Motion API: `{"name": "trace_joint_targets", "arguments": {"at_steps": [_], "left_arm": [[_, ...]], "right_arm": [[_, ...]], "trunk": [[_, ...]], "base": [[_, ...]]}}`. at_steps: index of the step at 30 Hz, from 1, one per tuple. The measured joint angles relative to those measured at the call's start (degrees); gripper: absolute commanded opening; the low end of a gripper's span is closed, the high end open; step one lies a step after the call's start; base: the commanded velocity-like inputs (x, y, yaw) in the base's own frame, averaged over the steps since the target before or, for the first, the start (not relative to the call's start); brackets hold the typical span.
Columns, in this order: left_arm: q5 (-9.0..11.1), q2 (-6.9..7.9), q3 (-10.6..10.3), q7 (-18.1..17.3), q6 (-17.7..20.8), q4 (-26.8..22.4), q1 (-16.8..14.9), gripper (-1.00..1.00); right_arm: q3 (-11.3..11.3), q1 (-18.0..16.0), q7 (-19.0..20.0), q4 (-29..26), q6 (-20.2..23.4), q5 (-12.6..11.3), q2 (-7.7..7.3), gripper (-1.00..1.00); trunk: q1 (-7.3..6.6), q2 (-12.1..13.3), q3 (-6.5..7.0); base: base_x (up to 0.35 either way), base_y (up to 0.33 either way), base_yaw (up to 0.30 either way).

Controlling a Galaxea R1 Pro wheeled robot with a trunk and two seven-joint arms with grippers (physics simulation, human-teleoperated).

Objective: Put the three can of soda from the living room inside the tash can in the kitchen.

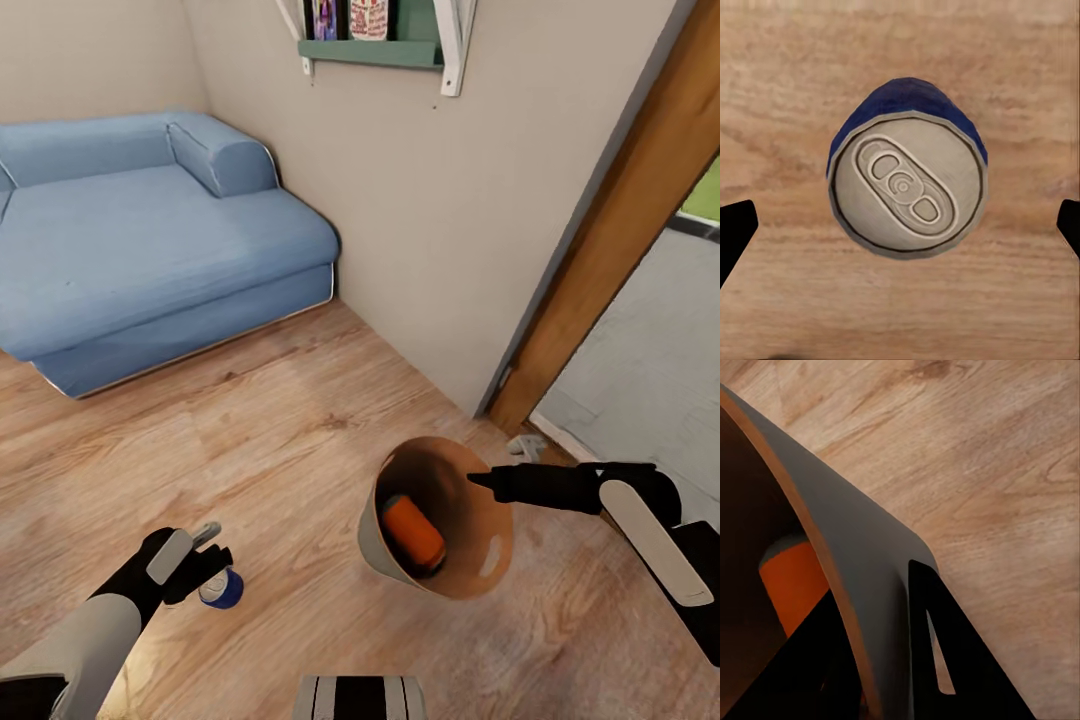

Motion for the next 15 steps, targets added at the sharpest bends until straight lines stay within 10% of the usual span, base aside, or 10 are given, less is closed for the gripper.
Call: {"name": "trace_joint_targets", "arguments": {"at_steps": [15], "left_arm": [[-0.1, 0.09, -2.0, -1.0, -1.5, 0.0, -1.4, 1.0]], "right_arm": [[0.0, 0.1, 0.0, -0.6, 0.0, 0.4, -1.12, -1.0]], "trunk": [[0.39, -0.2, -3.32]], "base": [[0.0, 0.0, 0.0]]}}
